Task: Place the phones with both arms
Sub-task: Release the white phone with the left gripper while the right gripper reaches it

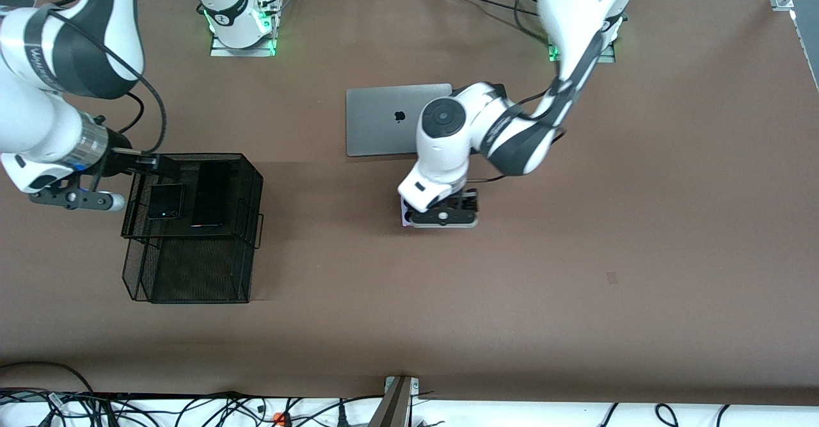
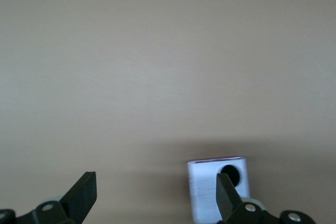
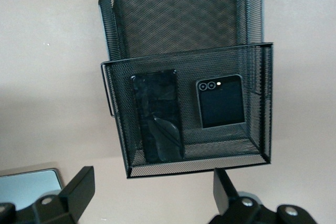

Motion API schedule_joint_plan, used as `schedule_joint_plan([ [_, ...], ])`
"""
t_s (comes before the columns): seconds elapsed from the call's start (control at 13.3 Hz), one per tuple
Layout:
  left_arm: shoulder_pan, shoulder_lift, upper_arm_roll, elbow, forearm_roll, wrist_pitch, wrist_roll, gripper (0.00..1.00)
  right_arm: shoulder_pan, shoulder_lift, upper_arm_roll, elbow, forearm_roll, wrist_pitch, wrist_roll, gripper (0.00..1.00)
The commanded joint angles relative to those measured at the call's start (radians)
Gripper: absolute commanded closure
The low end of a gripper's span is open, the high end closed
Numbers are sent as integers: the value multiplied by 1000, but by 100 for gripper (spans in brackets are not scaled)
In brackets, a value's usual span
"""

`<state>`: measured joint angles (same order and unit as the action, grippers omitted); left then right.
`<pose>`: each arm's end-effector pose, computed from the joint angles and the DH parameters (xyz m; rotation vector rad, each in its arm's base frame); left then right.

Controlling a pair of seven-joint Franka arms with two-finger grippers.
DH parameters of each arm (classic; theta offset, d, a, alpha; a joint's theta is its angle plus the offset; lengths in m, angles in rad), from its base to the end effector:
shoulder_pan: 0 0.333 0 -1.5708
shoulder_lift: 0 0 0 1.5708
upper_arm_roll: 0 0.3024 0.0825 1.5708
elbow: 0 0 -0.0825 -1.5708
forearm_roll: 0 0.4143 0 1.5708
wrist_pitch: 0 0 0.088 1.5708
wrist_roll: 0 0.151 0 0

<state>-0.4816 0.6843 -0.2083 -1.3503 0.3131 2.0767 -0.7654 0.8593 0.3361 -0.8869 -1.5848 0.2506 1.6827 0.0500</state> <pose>0.6187 -0.4409 0.2654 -3.0617 0.0295 -0.2178 0.6383 0.0614 0.4273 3.1183 -0.1669 -0.1744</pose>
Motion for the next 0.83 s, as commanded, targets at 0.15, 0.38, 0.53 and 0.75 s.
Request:
schedule_joint_plan([
  [0.15, 144, -149, -5, -30, -75, -182, 289, 0, 105, 50, 72, -1, 25, 86, 248, 0],
  [0.38, 236, -230, -8, -30, -92, -326, 394, 0, 121, 102, 230, 6, 55, 222, 510, 0],
  [0.53, 297, -299, -9, -30, -118, -426, 443, 0, 124, 167, 346, 26, 52, 339, 705, 0],
  [0.75, 408, -392, 10, -46, -235, -503, 617, 0, 161, 308, 430, 191, 41, 379, 928, 0],
])
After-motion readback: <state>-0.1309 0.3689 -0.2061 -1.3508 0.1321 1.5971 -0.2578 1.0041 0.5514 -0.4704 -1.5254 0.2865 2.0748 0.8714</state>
